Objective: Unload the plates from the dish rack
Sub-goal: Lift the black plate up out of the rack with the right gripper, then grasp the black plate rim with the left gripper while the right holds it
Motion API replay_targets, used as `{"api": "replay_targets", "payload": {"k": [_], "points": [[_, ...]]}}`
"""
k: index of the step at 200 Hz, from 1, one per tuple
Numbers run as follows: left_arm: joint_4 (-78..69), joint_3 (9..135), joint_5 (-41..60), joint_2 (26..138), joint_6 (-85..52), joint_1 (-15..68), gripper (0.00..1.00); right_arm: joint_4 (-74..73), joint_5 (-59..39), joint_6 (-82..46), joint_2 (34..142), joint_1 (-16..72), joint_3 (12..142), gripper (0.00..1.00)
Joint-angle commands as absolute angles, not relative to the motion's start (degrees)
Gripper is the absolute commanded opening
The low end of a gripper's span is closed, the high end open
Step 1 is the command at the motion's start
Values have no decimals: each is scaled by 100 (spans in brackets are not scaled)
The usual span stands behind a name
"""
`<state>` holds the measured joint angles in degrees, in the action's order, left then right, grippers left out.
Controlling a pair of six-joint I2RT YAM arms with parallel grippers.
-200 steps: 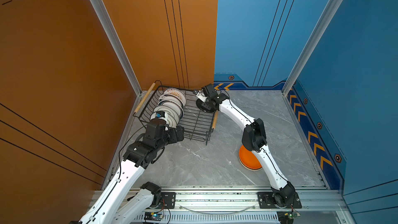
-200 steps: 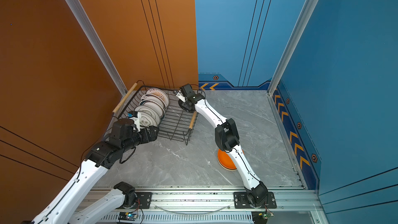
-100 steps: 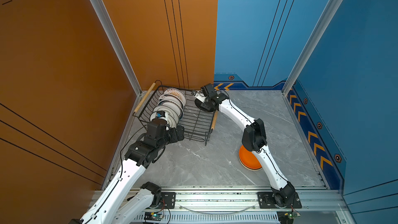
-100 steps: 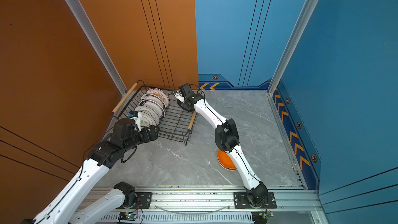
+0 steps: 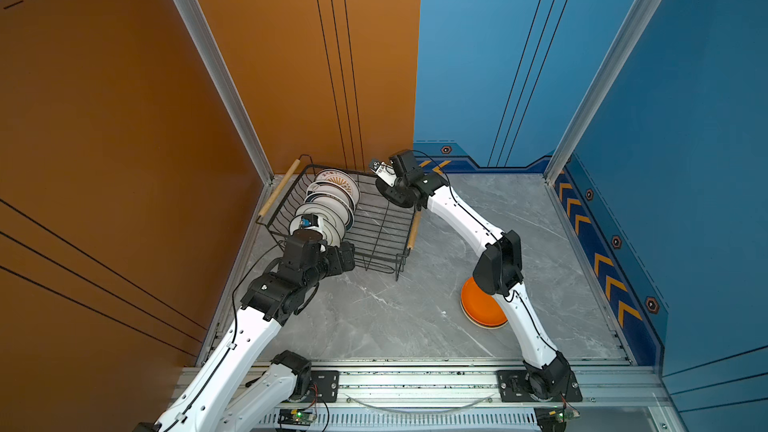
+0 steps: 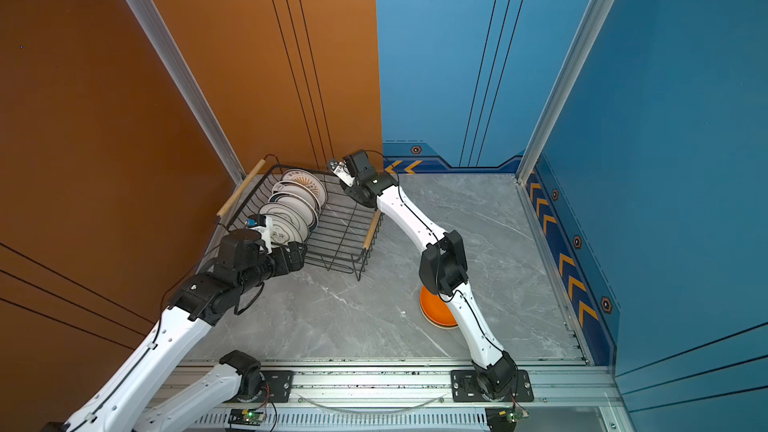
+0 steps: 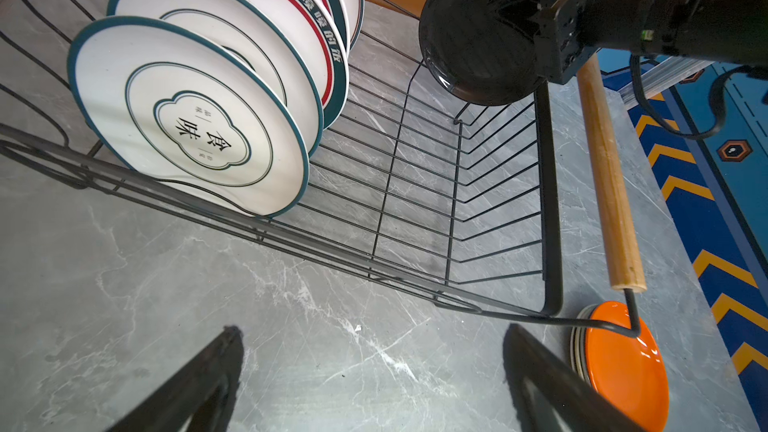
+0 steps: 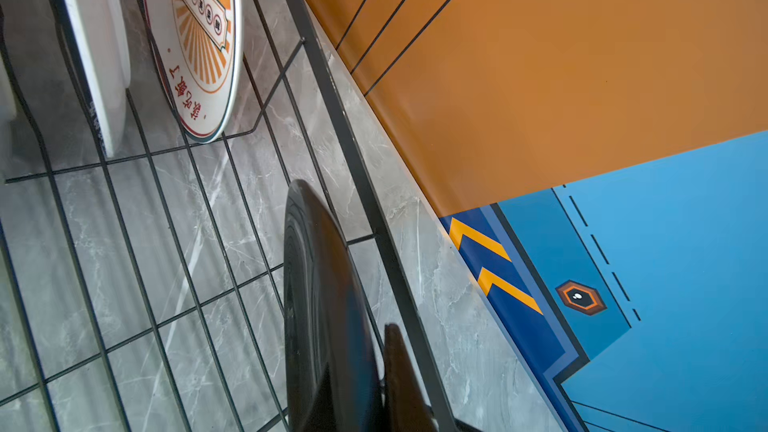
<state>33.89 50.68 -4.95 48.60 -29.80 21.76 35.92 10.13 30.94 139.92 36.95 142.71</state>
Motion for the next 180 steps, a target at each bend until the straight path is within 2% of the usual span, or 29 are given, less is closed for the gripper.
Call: {"api": "replay_targets", "payload": {"k": [1,33,81,108,180], "points": [[3323,5017,-643,4772,-2989,2141,98,3533,950,2779,13679,3632,14214,0],[3203,5002,-291,4813,-2936,2143,98,3389,201,2071,13136,3452,13919,0],[3079,5206,134,5063,-2993,2143,98,2457,-1130,690,11775,3174,12578,0],[2907,5329,298,5188,-3082,2162,98,2268,-1097,-337,10962,3131,11908,0],[1942,5738,622,5852,-2967,2986,98,1037,-1137,-3739,8588,2515,8416,0]]}}
